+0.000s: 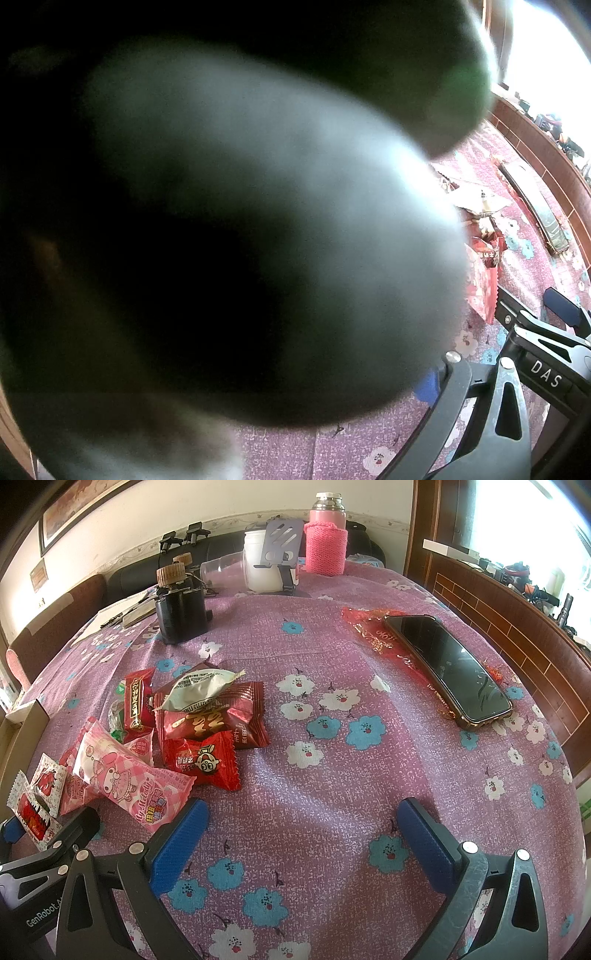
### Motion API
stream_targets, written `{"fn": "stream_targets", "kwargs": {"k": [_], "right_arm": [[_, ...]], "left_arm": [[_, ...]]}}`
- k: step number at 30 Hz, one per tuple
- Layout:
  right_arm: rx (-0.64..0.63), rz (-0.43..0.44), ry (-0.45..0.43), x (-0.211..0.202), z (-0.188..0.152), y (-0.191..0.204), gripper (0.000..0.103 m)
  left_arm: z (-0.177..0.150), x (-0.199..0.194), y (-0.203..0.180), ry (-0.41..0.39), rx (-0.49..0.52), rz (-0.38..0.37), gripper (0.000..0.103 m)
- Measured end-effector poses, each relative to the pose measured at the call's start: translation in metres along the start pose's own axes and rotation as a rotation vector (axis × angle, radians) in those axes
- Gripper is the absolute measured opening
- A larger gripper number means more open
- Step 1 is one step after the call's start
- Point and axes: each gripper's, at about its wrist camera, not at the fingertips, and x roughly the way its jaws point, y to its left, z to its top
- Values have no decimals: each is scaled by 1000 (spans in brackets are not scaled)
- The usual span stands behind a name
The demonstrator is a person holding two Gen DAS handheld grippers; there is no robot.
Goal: Organize snacks
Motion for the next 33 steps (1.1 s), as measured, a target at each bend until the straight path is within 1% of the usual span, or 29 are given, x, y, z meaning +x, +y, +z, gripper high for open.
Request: {"fn": "stream_targets", "kwargs": {"k": [33], "right_arm": [[0,0,0,0,0,0,103]], "left_arm": [[1,1,0,0,-4,-4,103]]}}
